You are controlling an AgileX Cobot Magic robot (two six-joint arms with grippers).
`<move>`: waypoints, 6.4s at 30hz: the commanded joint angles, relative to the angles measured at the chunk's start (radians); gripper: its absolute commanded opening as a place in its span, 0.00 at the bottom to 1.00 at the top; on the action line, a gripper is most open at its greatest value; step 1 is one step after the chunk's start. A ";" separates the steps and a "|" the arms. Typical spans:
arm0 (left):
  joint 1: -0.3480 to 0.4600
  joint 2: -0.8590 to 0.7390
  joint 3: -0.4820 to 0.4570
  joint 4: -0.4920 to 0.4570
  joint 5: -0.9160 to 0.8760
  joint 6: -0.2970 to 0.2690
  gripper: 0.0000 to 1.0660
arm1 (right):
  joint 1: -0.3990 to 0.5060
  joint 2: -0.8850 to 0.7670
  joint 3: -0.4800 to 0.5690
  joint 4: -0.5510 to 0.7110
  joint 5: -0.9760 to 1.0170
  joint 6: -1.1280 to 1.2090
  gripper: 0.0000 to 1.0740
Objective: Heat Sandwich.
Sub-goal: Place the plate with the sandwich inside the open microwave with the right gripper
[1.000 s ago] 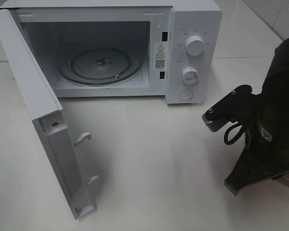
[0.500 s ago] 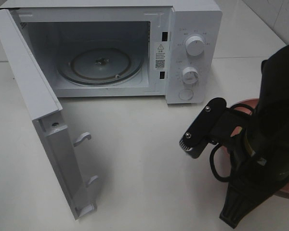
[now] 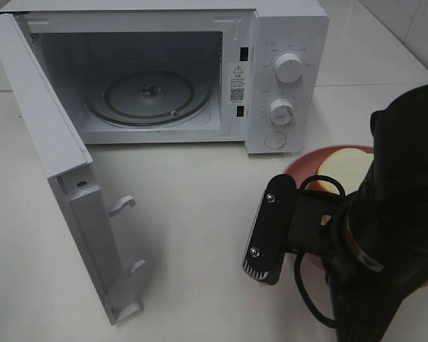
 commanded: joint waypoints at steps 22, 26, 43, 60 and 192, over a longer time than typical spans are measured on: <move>0.001 -0.018 0.003 -0.003 -0.006 -0.003 0.55 | 0.002 -0.008 0.004 -0.022 -0.267 -0.605 0.03; 0.001 -0.018 0.003 -0.003 -0.006 -0.003 0.55 | 0.002 -0.008 0.004 -0.029 -0.268 -0.631 0.03; 0.001 -0.018 0.003 -0.003 -0.006 -0.003 0.55 | -0.072 -0.004 0.004 0.008 -0.352 -0.846 0.00; 0.001 -0.018 0.003 -0.003 -0.006 -0.003 0.55 | -0.248 -0.004 0.004 0.223 -0.431 -1.411 0.00; 0.001 -0.018 0.003 -0.003 -0.006 -0.003 0.55 | -0.290 0.859 -1.256 0.313 -0.103 -1.369 0.00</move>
